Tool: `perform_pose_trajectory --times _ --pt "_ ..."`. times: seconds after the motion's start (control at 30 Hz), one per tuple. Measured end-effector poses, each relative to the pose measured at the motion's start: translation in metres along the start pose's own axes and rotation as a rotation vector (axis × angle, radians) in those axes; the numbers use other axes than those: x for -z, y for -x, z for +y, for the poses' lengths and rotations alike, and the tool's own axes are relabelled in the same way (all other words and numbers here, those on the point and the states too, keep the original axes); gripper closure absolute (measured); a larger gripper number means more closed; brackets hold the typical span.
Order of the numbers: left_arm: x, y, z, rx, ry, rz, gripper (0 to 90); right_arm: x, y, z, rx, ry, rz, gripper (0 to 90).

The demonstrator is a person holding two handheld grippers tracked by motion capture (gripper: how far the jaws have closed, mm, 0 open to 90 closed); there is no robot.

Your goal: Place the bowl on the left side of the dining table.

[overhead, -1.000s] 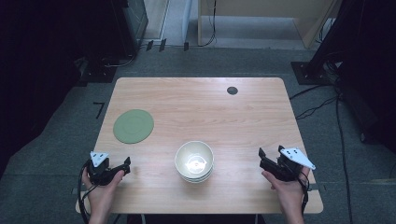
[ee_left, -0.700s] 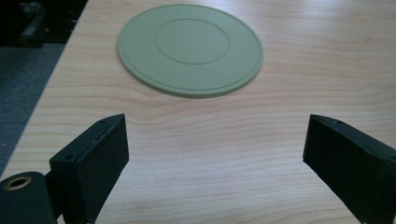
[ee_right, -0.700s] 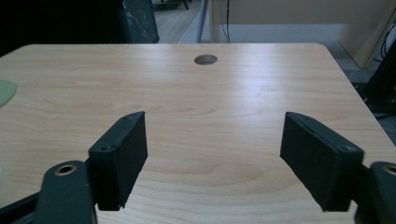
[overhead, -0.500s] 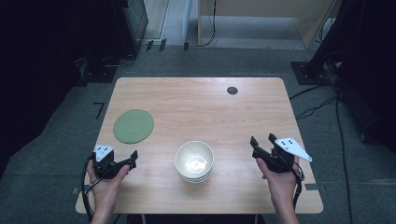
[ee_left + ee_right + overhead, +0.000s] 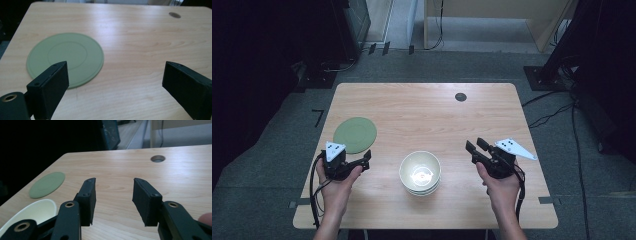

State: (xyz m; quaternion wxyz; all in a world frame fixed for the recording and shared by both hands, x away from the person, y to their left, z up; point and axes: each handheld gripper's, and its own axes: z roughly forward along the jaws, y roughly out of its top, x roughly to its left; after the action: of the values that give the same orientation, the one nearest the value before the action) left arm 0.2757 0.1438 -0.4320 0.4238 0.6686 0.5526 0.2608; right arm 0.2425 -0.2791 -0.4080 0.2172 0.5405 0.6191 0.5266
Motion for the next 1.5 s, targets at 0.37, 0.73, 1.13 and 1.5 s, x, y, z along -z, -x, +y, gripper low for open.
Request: perform_pose_trajectory --times 0.37,0.73,1.13,1.5 --pt "0.001 0.031 0.008 -0.049 0.014 -0.098 6.5 -0.012 -0.028 -0.006 0.050 -0.066 0.120 45.3" --pt "0.000 0.043 -0.001 -0.065 -0.008 -0.168 18.7 -0.017 -0.060 -0.012 0.077 -0.113 0.173 54.1" --pt "-0.006 0.062 -0.008 -0.112 -0.046 -0.227 31.1 -0.041 -0.070 -0.032 0.114 -0.229 0.079 74.4" --pt "-0.006 0.077 0.000 -0.138 -0.043 -0.213 32.6 -0.059 -0.080 -0.034 0.189 -0.292 0.051 82.9"
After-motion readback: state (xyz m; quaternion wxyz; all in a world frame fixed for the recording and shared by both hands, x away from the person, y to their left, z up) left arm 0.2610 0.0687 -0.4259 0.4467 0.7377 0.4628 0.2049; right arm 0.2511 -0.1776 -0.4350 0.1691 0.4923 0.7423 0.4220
